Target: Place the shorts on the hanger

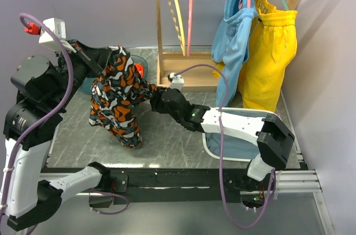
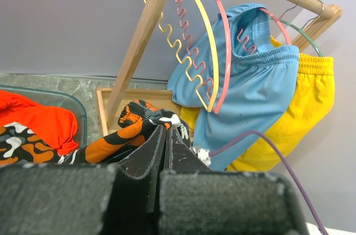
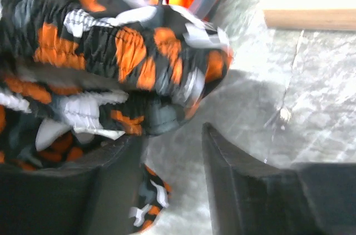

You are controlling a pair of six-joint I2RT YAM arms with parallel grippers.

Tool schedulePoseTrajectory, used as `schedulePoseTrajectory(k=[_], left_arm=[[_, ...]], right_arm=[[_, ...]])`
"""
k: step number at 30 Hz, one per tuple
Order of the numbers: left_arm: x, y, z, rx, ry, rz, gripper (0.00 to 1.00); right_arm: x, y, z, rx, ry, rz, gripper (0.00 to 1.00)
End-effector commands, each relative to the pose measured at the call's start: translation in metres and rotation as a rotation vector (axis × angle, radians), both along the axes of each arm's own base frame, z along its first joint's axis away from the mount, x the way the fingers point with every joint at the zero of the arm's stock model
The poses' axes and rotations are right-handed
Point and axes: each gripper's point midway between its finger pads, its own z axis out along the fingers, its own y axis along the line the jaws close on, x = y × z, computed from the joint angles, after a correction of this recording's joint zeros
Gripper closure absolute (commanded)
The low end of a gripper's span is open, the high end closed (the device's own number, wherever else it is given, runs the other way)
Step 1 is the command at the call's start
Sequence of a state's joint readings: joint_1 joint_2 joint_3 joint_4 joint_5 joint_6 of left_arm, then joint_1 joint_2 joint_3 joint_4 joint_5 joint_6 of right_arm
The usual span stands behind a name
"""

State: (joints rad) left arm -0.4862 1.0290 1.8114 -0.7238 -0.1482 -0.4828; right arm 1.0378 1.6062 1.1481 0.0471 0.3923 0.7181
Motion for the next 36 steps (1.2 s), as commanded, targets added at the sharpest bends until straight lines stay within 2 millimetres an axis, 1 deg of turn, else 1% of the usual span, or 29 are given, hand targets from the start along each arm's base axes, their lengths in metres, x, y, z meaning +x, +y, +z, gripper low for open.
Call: schedulePoseTrajectory(k=[1, 3, 4, 5, 7, 8, 9, 10, 11, 12, 13, 17, 18, 19, 22, 27, 29, 33, 36], left_arm=[[-0.013, 0.008, 0.018, -0.024, -0.073, 0.008, 0.99], [-0.012, 0.009, 0.014, -0.019, -0.062, 0.011, 0.99], [-0.011, 0.008, 0.013, -0.019, -0.059, 0.011, 0.99], [-0.011, 0.008, 0.011, -0.017, -0.053, 0.011, 0.99], [-0.01, 0.008, 0.009, -0.015, -0.05, 0.017, 0.99], [-0.01, 0.008, 0.009, -0.015, -0.049, 0.015, 0.99], [-0.009, 0.008, 0.007, -0.014, -0.046, 0.014, 0.99], [-0.01, 0.007, 0.007, -0.013, -0.045, 0.009, 0.99], [-0.008, 0.006, 0.005, -0.012, -0.039, 0.01, 0.99], [-0.008, 0.006, 0.004, -0.011, -0.036, 0.01, 0.99], [-0.008, 0.005, 0.003, -0.01, -0.035, 0.007, 0.99], [-0.005, 0.001, 0.0, -0.008, -0.021, -0.007, 0.99], [-0.004, 0.0, -0.001, -0.01, -0.016, -0.006, 0.99], [-0.003, -0.001, -0.002, -0.007, -0.013, -0.01, 0.99], [-0.001, -0.002, -0.006, -0.005, -0.003, -0.01, 0.99], [-0.001, -0.002, -0.006, -0.003, -0.002, -0.01, 0.99], [0.0, -0.002, -0.006, -0.001, -0.001, -0.009, 0.99], [0.0, -0.004, -0.007, -0.001, 0.001, -0.015, 0.99], [0.001, -0.004, -0.009, 0.004, 0.007, -0.015, 0.99]], right_arm=[[0.02, 0.0, 0.049, 0.067, -0.115, -0.048, 0.58], [0.022, -0.004, 0.054, 0.061, -0.134, -0.059, 0.65], [0.02, -0.005, 0.059, 0.064, -0.152, -0.049, 0.65], [0.017, -0.003, 0.061, 0.073, -0.155, -0.028, 0.6], [0.012, -0.007, 0.064, 0.089, -0.161, -0.014, 0.53], [0.01, -0.009, 0.062, 0.091, -0.156, -0.011, 0.48], [0.006, -0.013, 0.055, 0.091, -0.139, -0.009, 0.46], [0.002, -0.018, 0.063, 0.119, -0.145, -0.01, 0.44], [-0.001, -0.022, 0.064, 0.132, -0.142, -0.01, 0.4], [-0.007, -0.026, 0.054, 0.142, -0.119, -0.007, 0.39], [-0.011, -0.03, 0.065, 0.177, -0.131, 0.0, 0.38], [-0.015, -0.034, 0.061, 0.181, -0.111, -0.001, 0.33], [-0.015, -0.032, 0.062, 0.183, -0.111, 0.002, 0.33], [-0.014, -0.029, 0.058, 0.176, -0.103, 0.005, 0.33], [-0.01, -0.019, 0.055, 0.165, -0.091, 0.018, 0.33], [-0.008, -0.009, 0.049, 0.154, -0.076, 0.037, 0.33], [-0.011, -0.005, 0.046, 0.159, -0.068, 0.054, 0.33], [-0.008, 0.0, 0.027, 0.138, -0.033, 0.051, 0.33], [-0.002, 0.003, 0.022, 0.126, -0.035, 0.032, 0.34]])
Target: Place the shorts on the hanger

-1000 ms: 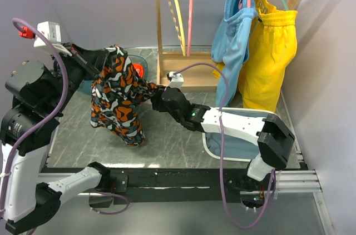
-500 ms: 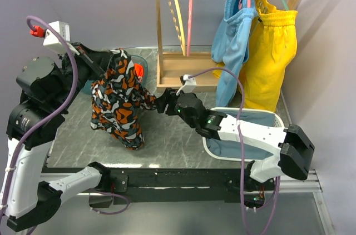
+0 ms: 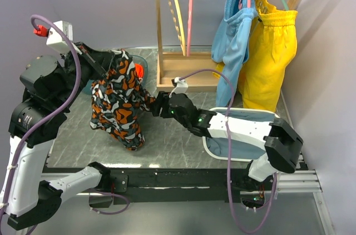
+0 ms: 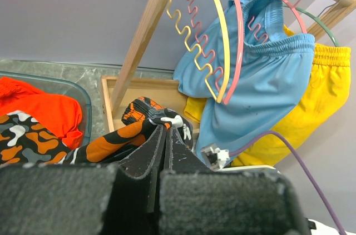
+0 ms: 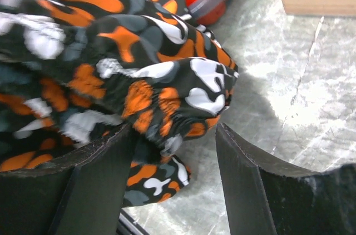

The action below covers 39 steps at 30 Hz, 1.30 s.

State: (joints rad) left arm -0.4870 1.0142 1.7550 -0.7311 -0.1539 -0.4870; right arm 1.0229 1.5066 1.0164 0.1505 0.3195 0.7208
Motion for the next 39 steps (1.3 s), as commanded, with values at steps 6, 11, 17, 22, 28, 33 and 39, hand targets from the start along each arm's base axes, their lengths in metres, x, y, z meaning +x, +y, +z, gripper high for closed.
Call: schedulePoseTrajectory(k=[6, 11, 17, 22, 28, 33, 39], left_arm=[[-0.001, -0.004, 0.003, -0.018, -0.016, -0.018, 0.99], [-0.002, 0.003, -0.01, -0.023, 0.002, 0.018, 0.99], [0.008, 0.007, -0.057, -0.026, 0.088, 0.076, 0.97], [0.015, 0.011, -0.108, 0.057, 0.152, 0.107, 0.9], [0.016, 0.001, -0.141, 0.063, 0.204, 0.063, 0.68], [0.013, -0.014, -0.167, 0.071, 0.246, -0.017, 0.25], [0.006, -0.015, -0.201, 0.101, 0.335, -0.035, 0.14]], right_arm=[[0.039, 0.021, 0.023, 0.013, -0.092, -0.075, 0.54], [0.05, 0.001, 0.033, -0.052, -0.139, -0.156, 1.0], [0.023, -0.042, 0.091, -0.039, -0.202, -0.199, 1.0], [-0.002, -0.07, 0.121, -0.057, -0.226, -0.208, 1.0], [-0.028, -0.099, 0.17, -0.058, -0.278, -0.23, 1.0], [-0.03, -0.115, 0.17, -0.133, -0.296, -0.274, 1.0], [-0.024, -0.124, 0.135, -0.226, -0.261, -0.323, 1.0]])
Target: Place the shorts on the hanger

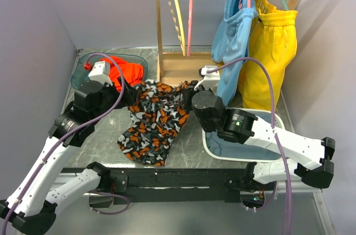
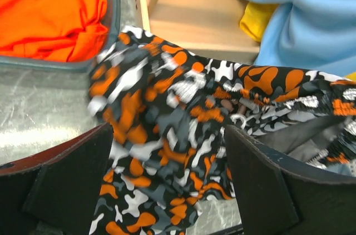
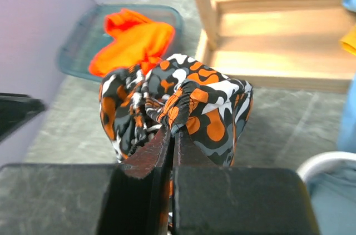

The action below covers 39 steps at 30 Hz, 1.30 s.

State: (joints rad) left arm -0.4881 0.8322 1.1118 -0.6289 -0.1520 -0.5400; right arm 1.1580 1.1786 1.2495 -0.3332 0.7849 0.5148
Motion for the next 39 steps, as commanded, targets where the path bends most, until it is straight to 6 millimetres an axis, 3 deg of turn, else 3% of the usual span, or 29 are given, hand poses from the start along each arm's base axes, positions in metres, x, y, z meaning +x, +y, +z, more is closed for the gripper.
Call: schedulePoseTrajectory(k=[1, 5, 8, 9, 10, 13, 16, 18, 22, 24, 25, 27, 28, 30, 31, 33, 34, 35, 36, 39], left_arm=[[-0.003, -0.007, -0.013, -0.017, 0.032, -0.028, 0.14], [0.007, -0.005, -0.04, -0.026, 0.119, 0.047, 0.17], [0.02, 0.0, -0.047, -0.018, 0.17, 0.136, 0.18], [0.025, 0.0, -0.035, -0.025, 0.16, 0.153, 0.18], [0.034, 0.003, -0.046, 0.014, 0.202, 0.195, 0.2], [0.047, -0.002, -0.057, 0.053, 0.262, 0.21, 0.21], [0.058, -0.023, -0.067, 0.042, 0.287, 0.141, 0.23], [0.065, -0.032, -0.069, 0.05, 0.28, 0.12, 0.23], [0.079, -0.055, -0.099, 0.154, 0.337, 0.093, 0.22], [0.085, -0.064, -0.103, 0.2, 0.336, 0.088, 0.21], [0.085, -0.074, -0.117, 0.246, 0.367, 0.072, 0.2], [0.094, -0.082, -0.114, 0.29, 0.35, 0.085, 0.19], [0.095, -0.087, -0.131, 0.351, 0.382, 0.077, 0.19], [0.104, -0.097, -0.126, 0.393, 0.367, 0.087, 0.19], [0.107, -0.096, -0.145, 0.46, 0.408, 0.101, 0.18], [0.118, -0.101, -0.142, 0.493, 0.394, 0.124, 0.18], [0.123, -0.103, -0.156, 0.541, 0.411, 0.128, 0.18], [0.13, -0.105, -0.154, 0.551, 0.405, 0.141, 0.18], [0.134, -0.107, -0.168, 0.585, 0.426, 0.147, 0.18], [0.143, -0.118, -0.182, 0.609, 0.437, 0.115, 0.18]], right_arm=[[0.005, -0.018, -0.01, -0.033, -0.003, -0.077, 1.0], [-0.003, -0.02, -0.019, -0.002, -0.005, -0.036, 1.0], [-0.009, -0.007, -0.031, 0.009, 0.013, 0.04, 1.0], [-0.014, 0.0, -0.035, 0.011, 0.022, 0.075, 1.0], [-0.017, 0.003, -0.042, 0.006, 0.029, 0.086, 1.0], [-0.029, 0.012, -0.074, -0.011, 0.076, 0.115, 1.0], [-0.043, 0.015, -0.124, -0.051, 0.151, 0.131, 1.0], [-0.05, 0.014, -0.143, -0.067, 0.183, 0.131, 1.0], [-0.065, 0.011, -0.186, -0.082, 0.245, 0.149, 1.0], [-0.071, 0.014, -0.196, -0.074, 0.26, 0.177, 1.0], [-0.074, 0.012, -0.209, -0.091, 0.277, 0.177, 1.0], [-0.076, 0.01, -0.22, -0.104, 0.295, 0.176, 1.0], [-0.078, 0.009, -0.225, -0.107, 0.305, 0.169, 1.0], [-0.078, 0.006, -0.233, -0.118, 0.316, 0.16, 1.0], [-0.079, 0.004, -0.236, -0.119, 0.321, 0.157, 1.0], [-0.079, 0.001, -0.238, -0.12, 0.321, 0.149, 1.0], [-0.079, -0.001, -0.24, -0.12, 0.325, 0.145, 1.0], [-0.079, -0.002, -0.239, -0.115, 0.321, 0.141, 1.0], [-0.079, -0.002, -0.239, -0.117, 0.322, 0.141, 1.0], [-0.079, -0.004, -0.239, -0.112, 0.323, 0.132, 1.0]])
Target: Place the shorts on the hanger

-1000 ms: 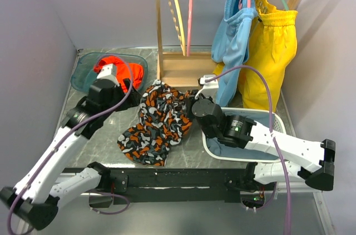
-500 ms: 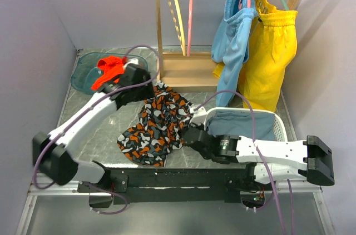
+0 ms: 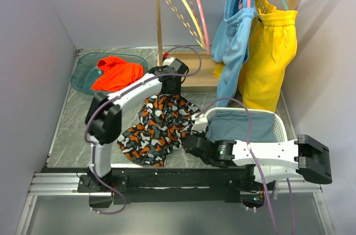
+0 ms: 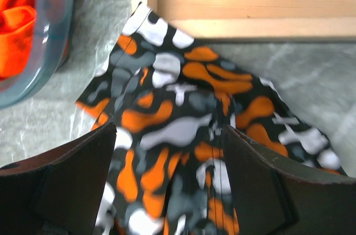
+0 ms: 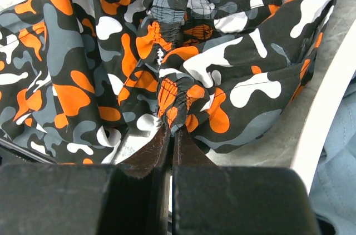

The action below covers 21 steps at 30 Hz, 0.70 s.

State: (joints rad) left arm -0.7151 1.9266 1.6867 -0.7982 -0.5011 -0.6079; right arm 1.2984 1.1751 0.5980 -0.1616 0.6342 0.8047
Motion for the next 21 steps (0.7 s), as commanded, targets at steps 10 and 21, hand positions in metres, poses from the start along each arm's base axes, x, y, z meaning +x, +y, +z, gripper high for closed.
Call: schedulePoseTrajectory(k=[10, 21], left_arm=[[-0.007, 0.004, -0.041, 0.073, 0.067, 0.008, 0.54], [-0.066, 0.082, 0.084, -0.098, -0.171, 0.206, 0.99]], right_arm=[[0.007, -0.004, 0.018, 0.037, -0.024, -0.081, 1.0], [0.024, -0.03, 0.077, 0.045, -0.093, -0.232, 1.0]])
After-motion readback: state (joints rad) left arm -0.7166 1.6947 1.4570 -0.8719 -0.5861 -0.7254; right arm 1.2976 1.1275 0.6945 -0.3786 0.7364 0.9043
